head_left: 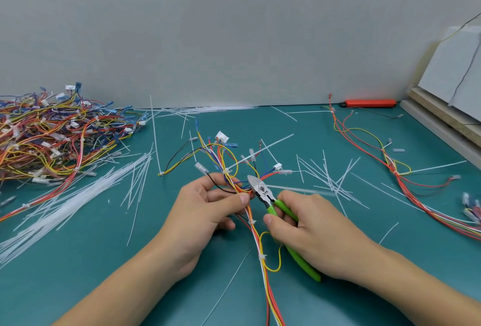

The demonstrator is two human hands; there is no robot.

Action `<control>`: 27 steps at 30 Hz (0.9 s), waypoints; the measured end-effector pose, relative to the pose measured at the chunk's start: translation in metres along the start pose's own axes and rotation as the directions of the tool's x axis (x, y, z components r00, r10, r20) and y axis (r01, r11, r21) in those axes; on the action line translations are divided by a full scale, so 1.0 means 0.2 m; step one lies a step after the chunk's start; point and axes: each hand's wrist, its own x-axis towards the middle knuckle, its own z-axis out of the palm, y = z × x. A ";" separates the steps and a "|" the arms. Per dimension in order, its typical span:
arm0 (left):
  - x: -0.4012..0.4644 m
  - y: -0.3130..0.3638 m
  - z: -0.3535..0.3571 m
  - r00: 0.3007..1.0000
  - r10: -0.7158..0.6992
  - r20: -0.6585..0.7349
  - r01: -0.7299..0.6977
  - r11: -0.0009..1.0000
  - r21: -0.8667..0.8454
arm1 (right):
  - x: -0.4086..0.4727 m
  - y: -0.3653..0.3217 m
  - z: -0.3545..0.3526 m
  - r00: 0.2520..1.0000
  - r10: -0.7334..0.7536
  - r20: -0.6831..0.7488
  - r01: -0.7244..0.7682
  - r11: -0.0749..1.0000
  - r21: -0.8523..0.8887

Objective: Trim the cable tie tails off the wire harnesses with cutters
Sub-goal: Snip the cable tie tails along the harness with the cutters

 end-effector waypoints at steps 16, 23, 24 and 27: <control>-0.02 0.01 0.01 1.000 0.017 0.009 -0.017 1.000 0.018 | -0.01 0.00 -0.01 0.999 0.016 -0.039 -0.016 1.000 0.014; -0.02 0.01 0.01 1.000 0.017 0.015 -0.018 0.999 0.027 | -0.01 0.00 -0.01 0.999 0.020 -0.034 -0.020 1.000 -0.005; -0.02 0.01 0.01 1.000 0.017 0.012 -0.017 0.999 0.028 | -0.01 0.01 -0.01 0.999 0.020 -0.033 -0.020 1.000 -0.006; -0.01 0.01 0.01 1.000 0.015 0.008 -0.015 0.999 0.032 | -0.01 0.01 0.00 1.000 0.016 -0.026 -0.016 1.000 -0.010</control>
